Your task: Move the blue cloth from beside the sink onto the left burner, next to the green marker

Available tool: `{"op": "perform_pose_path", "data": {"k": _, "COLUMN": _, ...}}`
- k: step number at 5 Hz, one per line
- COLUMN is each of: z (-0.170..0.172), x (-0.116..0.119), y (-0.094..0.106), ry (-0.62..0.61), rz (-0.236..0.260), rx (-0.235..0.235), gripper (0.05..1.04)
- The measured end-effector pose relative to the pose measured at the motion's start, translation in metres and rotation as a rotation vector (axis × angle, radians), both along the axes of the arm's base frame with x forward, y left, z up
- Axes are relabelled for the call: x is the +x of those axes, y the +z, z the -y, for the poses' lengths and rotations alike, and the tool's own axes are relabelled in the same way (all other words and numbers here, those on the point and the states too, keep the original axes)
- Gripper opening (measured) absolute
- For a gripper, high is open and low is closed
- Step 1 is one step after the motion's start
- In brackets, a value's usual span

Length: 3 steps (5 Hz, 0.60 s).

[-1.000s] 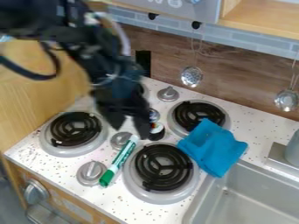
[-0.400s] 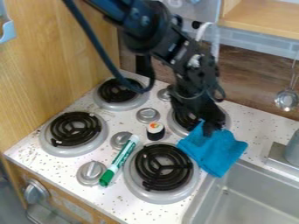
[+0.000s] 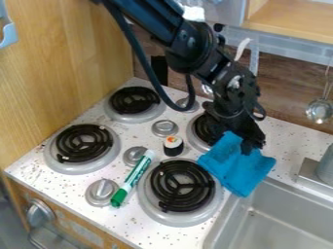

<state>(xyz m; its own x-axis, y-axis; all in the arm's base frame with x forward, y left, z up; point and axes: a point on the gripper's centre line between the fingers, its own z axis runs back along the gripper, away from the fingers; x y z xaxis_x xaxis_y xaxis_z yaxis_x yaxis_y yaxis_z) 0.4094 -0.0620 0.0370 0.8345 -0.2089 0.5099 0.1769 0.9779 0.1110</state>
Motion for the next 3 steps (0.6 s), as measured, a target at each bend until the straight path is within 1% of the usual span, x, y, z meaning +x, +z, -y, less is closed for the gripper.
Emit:
{"op": "perform_pose_path", "data": {"k": 1, "z": -0.003, "x": 0.008, "y": -0.016, "ry": 0.018, "rz": -0.016, "rx": 0.022, "gripper": 1.005}}
{"op": "perform_pose_path", "data": {"k": 2, "z": -0.006, "x": 0.009, "y": -0.027, "ry": 0.047, "rz": -0.035, "rx": 0.033, "gripper": 1.005}}
{"op": "perform_pose_path", "data": {"k": 3, "z": -0.008, "x": 0.008, "y": -0.037, "ry": 0.092, "rz": -0.067, "rx": 0.027, "gripper": 1.005}}
